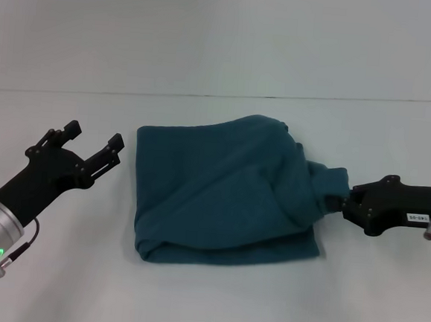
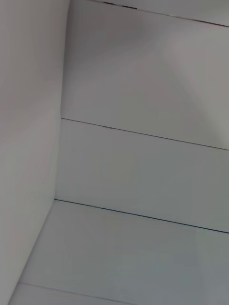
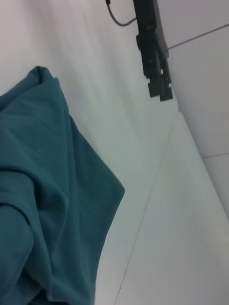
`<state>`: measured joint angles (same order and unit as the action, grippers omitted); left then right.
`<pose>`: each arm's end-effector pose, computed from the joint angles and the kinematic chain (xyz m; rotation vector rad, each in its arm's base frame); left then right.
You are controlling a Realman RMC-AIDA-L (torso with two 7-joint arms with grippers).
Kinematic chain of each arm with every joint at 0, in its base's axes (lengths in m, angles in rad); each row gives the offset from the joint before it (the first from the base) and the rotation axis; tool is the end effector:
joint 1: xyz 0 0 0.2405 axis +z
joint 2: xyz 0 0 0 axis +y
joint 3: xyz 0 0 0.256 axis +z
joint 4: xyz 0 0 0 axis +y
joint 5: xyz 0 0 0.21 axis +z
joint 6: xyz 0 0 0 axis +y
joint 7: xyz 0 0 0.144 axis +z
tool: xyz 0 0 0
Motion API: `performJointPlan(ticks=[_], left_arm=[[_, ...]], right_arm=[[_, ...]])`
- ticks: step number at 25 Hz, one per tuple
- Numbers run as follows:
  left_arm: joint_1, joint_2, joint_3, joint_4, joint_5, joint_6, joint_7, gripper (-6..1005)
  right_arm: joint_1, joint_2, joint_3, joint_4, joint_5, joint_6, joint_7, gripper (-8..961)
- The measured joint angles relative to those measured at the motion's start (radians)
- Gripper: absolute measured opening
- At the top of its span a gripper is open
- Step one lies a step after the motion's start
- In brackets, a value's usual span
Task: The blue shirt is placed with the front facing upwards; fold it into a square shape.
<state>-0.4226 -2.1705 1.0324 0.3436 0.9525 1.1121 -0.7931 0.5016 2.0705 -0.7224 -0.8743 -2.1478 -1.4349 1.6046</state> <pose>-0.2849 0.3404 -0.0409 -1.9731 -0.6878 -0.9245 0.2796 0.3507 0.0323 -2.6071 0.7321 0.3734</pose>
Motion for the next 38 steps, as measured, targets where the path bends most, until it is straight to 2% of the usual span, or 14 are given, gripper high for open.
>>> performJointPlan(ticks=[9,14,20,24,29,38], left_arm=[[-0.008,0.0,0.0,0.0,0.0,-0.001,0.0,887],[-0.01,0.0,0.0,0.0,0.0,-0.003,0.0,887],[-0.029,0.001,0.004,-0.011,0.0,-0.016,0.002,887],[-0.03,0.001,0.012,-0.011,0.0,-0.017,0.005,888],[-0.027,0.0,0.017,-0.011,0.0,-0.017,0.006,887],[-0.024,0.0,0.017,-0.011,0.0,-0.008,0.006,888]], right_arm=[[-0.018,0.0,0.035,-0.083,0.001,-0.107,0.044,49],[-0.019,-0.005,0.007,-0.053,-0.033,-0.147,0.028,59],[-0.031,0.017,-0.011,-0.019,-0.16,-0.08,0.031,71],[-0.038,0.008,0.005,-0.005,-0.164,-0.032,0.075,78],[-0.05,0.002,0.046,-0.029,-0.161,-0.045,0.103,88],[-0.072,-0.007,0.234,-0.048,-0.065,-0.1,0.061,335]])
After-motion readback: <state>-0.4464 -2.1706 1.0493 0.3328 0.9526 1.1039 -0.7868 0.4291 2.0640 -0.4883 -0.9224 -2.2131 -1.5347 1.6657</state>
